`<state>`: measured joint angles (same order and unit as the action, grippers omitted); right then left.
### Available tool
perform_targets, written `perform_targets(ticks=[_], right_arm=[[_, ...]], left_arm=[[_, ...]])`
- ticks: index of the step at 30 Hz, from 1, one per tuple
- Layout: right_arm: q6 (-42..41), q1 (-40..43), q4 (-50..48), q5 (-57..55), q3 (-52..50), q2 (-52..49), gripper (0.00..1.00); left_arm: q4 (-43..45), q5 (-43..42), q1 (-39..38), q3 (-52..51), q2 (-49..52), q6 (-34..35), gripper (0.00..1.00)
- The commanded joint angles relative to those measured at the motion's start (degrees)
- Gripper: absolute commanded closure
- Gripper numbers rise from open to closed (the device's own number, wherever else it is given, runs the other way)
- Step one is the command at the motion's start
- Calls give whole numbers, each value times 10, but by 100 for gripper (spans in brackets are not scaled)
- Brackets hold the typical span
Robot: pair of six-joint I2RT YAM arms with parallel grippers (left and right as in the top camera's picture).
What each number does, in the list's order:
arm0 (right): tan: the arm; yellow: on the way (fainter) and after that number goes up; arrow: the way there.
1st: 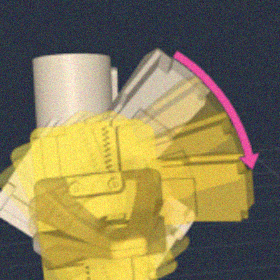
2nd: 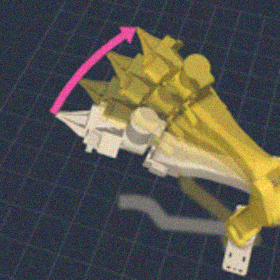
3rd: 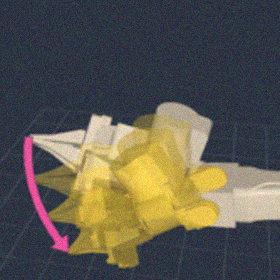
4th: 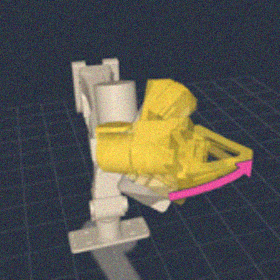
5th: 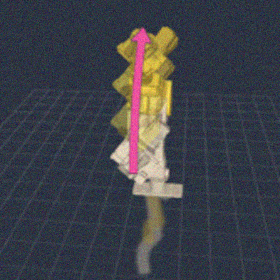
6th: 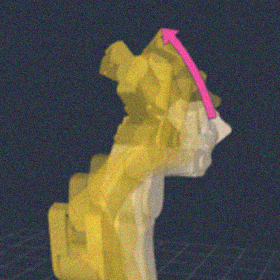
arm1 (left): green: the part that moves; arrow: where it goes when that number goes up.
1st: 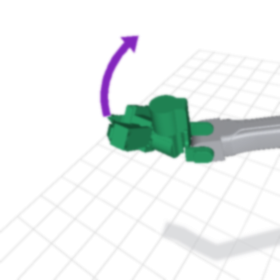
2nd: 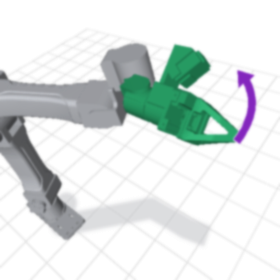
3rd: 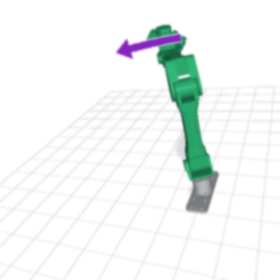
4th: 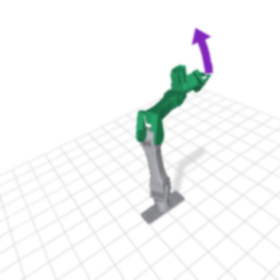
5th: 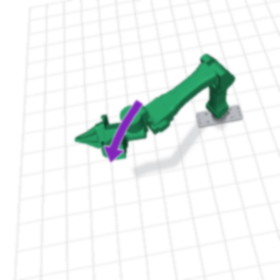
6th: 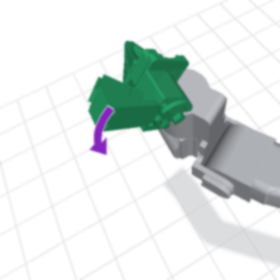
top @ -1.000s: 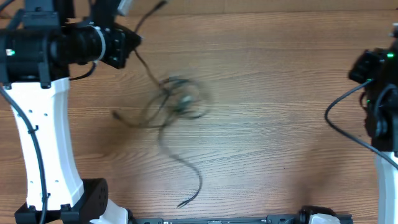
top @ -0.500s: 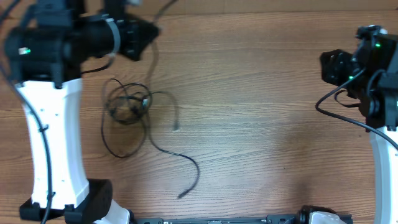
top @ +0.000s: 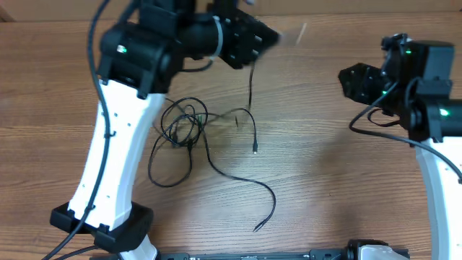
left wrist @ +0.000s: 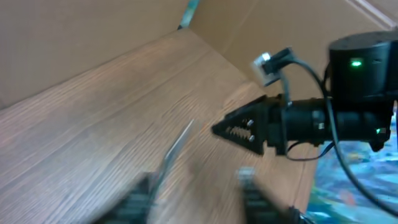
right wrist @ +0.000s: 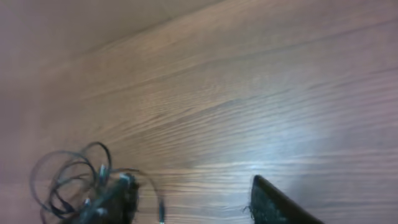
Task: Untangle cables
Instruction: 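Reach the right gripper into the loosened cables and grasp a strand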
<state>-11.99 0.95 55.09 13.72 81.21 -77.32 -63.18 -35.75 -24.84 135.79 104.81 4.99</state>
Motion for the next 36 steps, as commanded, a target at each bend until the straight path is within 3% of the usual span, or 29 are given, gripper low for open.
perform_targets(ticks=[1,5,10,18,20,29,36], right_arm=[[0,-31,8,6,1,-29,39],[-25,-83,-12,5,-7,-62,38],[-85,-161,-106,5,-37,-109,38],[-261,-304,-287,5,-51,-224,37],[-316,-338,-335,6,-51,-258,32],[-370,-452,-514,-8,-51,-369,22],[-468,-466,-553,-25,-51,-424,21]], left_arm=[[2,122,-1,5,-3,20,0],[-1,195,37,6,-27,45,0],[-36,268,112,6,-75,58,0],[-129,358,171,6,-107,53,0],[-145,375,170,5,-105,52,0],[-176,376,170,4,-103,42,0],[-208,376,170,4,-103,40,0]])
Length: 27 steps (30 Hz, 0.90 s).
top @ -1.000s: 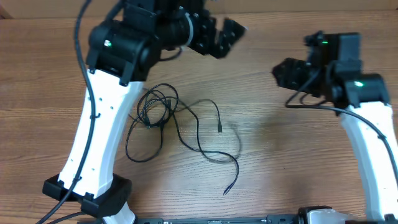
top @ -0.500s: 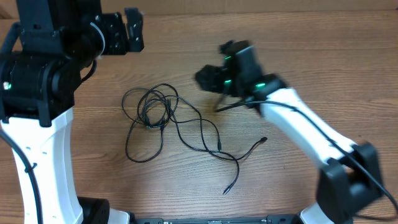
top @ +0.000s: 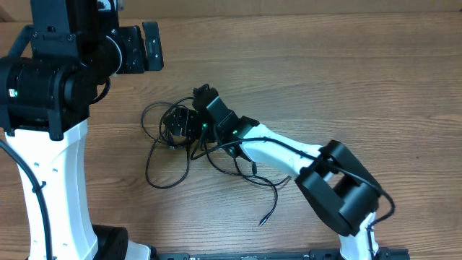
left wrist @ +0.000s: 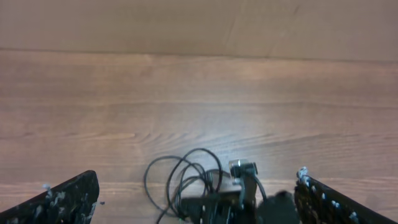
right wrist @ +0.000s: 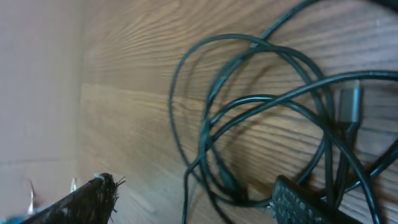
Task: Untangle cables
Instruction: 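Reach the right gripper into the loosened cables and grasp a strand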
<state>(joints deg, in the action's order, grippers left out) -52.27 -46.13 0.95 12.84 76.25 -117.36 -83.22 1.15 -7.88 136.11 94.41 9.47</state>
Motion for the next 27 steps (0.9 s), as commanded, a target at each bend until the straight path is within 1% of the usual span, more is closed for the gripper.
perform_targets(ticks=[1,5,6,9,13,17,19,20,22,23,24,25,27], right_arm=[[-67,5,-20,-16,-2,-29,21],[-83,5,-47,-23,-2,-40,20],[-94,5,-62,-29,-2,-43,18],[-98,5,-111,-34,-2,-54,18],[-162,5,-150,-71,-2,-76,19],[-173,4,-185,-62,-1,-103,20],[-190,4,-186,-59,-1,-115,20],[-194,4,-187,-59,-1,-118,25],[-195,4,-191,-59,-1,-123,48],[-195,4,-195,-57,-1,-125,68],[-195,4,-202,-55,-1,-125,84],[-195,4,-211,-50,-1,-125,96],[-193,5,-250,-26,0,-125,96]], left_arm=[[-10,8,0,1,1,-5,0],[-21,8,0,1,1,-7,0],[-23,8,0,1,1,-7,0],[-28,7,0,1,1,-7,0],[-49,8,0,1,1,-7,0],[-62,8,0,1,1,-26,0],[-66,8,0,1,1,-31,0],[-67,8,0,1,1,-33,0],[-67,8,0,1,1,-33,0],[-68,8,0,1,1,-33,0],[-68,8,0,1,1,-33,0],[-68,8,0,1,1,-33,0],[-70,8,0,1,1,-33,0]])
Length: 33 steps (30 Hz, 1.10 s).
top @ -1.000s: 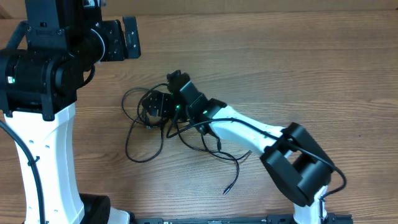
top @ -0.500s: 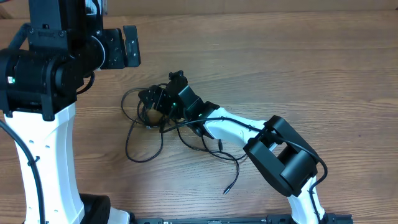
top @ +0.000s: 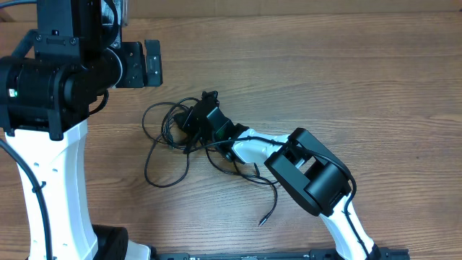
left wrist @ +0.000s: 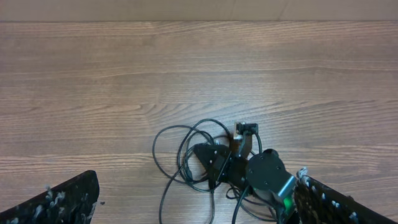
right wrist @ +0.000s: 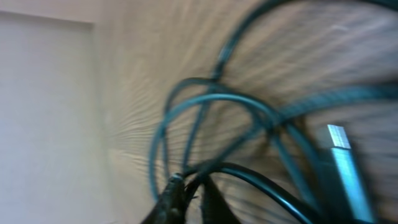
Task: Untangle cables
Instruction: 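Reach the right gripper into the loosened cables and grasp a strand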
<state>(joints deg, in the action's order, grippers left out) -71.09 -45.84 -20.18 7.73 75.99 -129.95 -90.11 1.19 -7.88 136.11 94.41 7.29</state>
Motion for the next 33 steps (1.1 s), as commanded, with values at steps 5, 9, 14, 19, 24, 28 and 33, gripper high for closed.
perform_targets(ticks=[5,9,14,19,24,28,33], right_arm=[[0,32,-107,107,3,29,96],[65,73,-52,152,3,81,96],[204,127,122,169,3,170,96],[264,143,227,112,3,217,55],[264,104,231,46,2,187,16],[285,65,194,2,2,149,11],[223,43,115,-4,2,106,17]], left_arm=[[0,7,0,1,1,-11,0],[0,7,0,1,2,-11,0],[3,-5,0,1,16,-16,0],[4,-10,0,1,38,-29,0],[6,-10,0,1,38,-28,0],[5,-10,0,1,38,-31,0],[0,-11,0,1,38,-30,0]])
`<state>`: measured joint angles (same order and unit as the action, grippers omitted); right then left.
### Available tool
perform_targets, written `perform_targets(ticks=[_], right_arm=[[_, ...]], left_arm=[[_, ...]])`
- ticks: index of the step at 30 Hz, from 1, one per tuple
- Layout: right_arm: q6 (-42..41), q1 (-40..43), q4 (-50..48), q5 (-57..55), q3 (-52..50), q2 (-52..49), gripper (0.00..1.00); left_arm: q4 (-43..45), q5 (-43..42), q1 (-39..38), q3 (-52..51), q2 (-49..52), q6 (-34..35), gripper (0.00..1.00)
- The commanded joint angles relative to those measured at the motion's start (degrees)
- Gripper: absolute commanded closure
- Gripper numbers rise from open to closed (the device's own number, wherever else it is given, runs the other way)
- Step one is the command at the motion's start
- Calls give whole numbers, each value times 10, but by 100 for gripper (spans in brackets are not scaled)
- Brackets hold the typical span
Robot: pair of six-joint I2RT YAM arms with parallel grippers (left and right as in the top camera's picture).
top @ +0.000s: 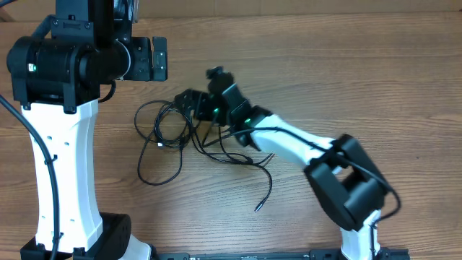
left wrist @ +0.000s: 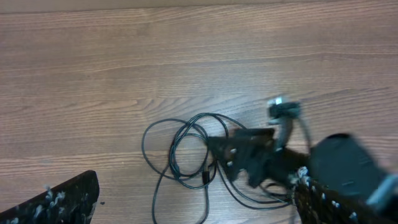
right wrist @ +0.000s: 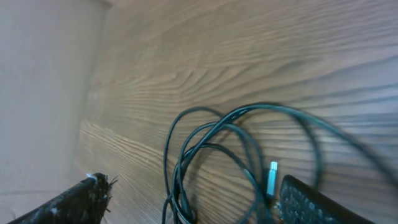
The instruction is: Untangle cables
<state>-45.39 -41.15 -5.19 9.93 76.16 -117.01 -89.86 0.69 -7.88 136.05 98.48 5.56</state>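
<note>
Thin black cables lie tangled (top: 170, 124) on the wooden table, one long strand trailing to a loose plug (top: 257, 208) near the front. My right gripper (top: 190, 101) hangs open at the tangle's right upper edge; in the right wrist view the loops (right wrist: 186, 155) and a silver plug (right wrist: 272, 178) lie between its spread fingers, and the right gripper (right wrist: 194, 186) holds nothing. My left gripper (top: 151, 59) is open, high above the far left of the tangle. Seen from the left wrist, the left gripper (left wrist: 196, 186) frames the loops (left wrist: 204, 176) far below.
The white column of the left arm (top: 61, 159) stands on its base at the front left. The right arm (top: 339, 180) stretches across the table from the front right. A cardboard wall (left wrist: 186, 5) bounds the far edge.
My right gripper was shut on strands of the tangle; now it is open and sits slightly further back. The tangle has shifted a little to the left. The left gripper stays open overhead.
At first the left arm hung over the back middle and the right arm stayed far right, away from the cables. Then the left arm stood at the left and the right gripper was open at the tangle. It was shut on strands, and now is open again.
</note>
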Motion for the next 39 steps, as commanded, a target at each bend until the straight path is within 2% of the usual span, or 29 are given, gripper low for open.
perform_targets(ticks=[1,4,7,13,19,22,29,33,39], right_arm=[[-47,-4,-52,-27,1,-28,18],[-87,-4,-113,-42,1,-45,17],[-141,-4,-154,-76,1,-60,12],[-290,-4,-209,-121,1,-109,11],[-456,-4,-218,-133,13,-156,11],[-497,-4,-219,-148,16,-165,11],[-496,20,-208,-174,16,-167,9],[-480,48,-209,-174,16,-167,12],[-339,115,-226,-122,16,-167,22]], left_arm=[[-4,-7,0,1,-2,-13,0],[-14,-7,-1,1,-3,-13,0],[-23,-7,-1,1,-3,-15,0],[-31,-7,-1,1,-3,-23,0],[-30,-21,-1,1,-3,-22,0],[-31,-23,-1,1,-3,-22,0],[-36,-22,-1,1,-3,-22,0],[-42,-22,-1,1,-3,-22,0],[-49,-22,-1,1,-3,-22,0]])
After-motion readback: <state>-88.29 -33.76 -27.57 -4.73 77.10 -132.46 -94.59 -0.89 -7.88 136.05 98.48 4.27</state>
